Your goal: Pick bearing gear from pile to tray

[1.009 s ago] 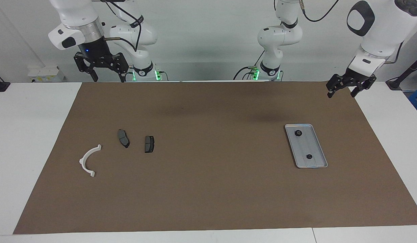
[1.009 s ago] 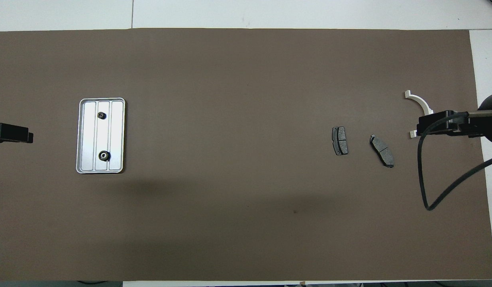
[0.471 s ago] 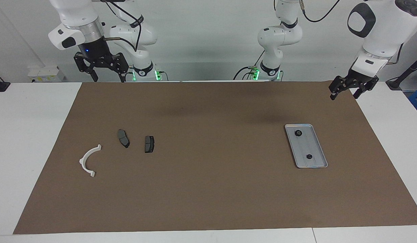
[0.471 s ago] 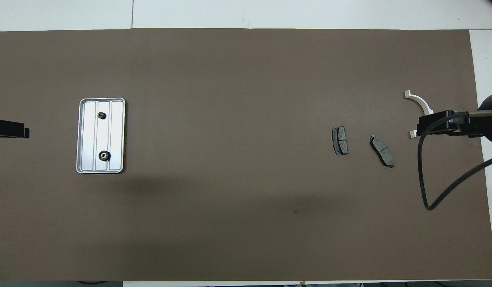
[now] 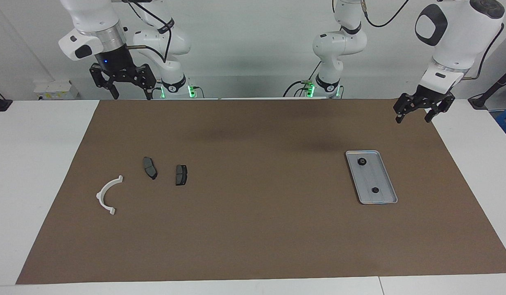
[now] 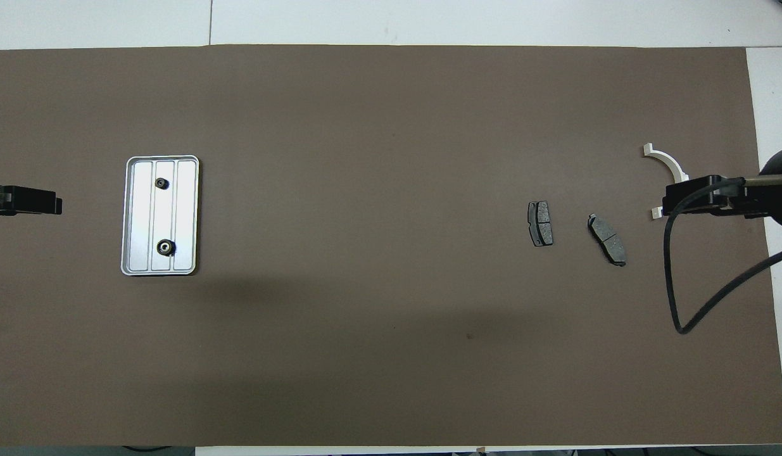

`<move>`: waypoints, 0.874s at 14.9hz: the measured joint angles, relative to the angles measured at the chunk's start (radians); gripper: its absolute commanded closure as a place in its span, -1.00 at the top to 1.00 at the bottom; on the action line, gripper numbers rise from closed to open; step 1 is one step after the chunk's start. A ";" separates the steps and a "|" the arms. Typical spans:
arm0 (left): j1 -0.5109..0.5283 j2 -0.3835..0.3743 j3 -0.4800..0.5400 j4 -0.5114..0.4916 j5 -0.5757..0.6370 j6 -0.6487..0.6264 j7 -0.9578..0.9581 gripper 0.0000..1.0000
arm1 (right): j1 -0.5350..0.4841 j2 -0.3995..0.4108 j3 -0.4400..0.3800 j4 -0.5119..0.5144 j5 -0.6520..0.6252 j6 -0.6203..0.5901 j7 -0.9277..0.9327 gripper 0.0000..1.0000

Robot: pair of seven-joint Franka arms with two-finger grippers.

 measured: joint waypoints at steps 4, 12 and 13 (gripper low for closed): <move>-0.119 0.000 0.094 -0.005 0.000 0.000 0.007 1.00 | 0.000 0.000 0.000 0.000 0.000 0.000 0.000 1.00; -0.126 0.031 0.120 0.082 -0.002 -0.052 0.008 1.00 | 0.000 0.000 0.000 0.000 0.000 0.000 0.000 1.00; -0.126 0.045 0.120 0.120 -0.004 -0.078 0.008 1.00 | 0.000 0.000 0.000 0.000 0.000 0.000 0.000 1.00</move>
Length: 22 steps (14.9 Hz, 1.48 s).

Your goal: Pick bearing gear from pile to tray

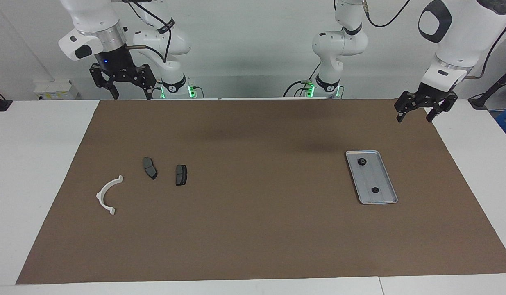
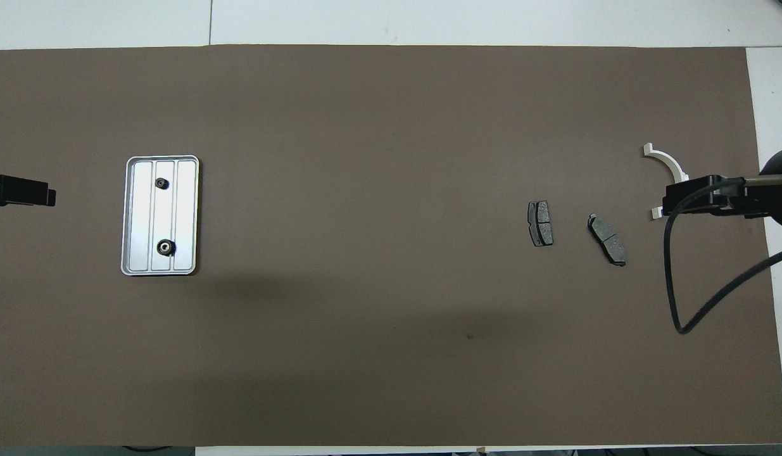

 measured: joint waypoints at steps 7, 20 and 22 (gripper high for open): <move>0.000 0.040 0.000 0.043 -0.001 -0.020 0.000 1.00 | 0.000 0.000 0.000 0.000 0.000 0.000 0.000 1.00; 0.001 0.065 0.002 0.050 -0.001 -0.023 0.000 1.00 | 0.000 0.000 0.000 0.000 0.000 0.000 0.000 1.00; 0.001 0.064 0.002 0.050 -0.001 -0.023 0.000 1.00 | 0.000 0.000 0.000 0.000 0.000 0.000 0.000 1.00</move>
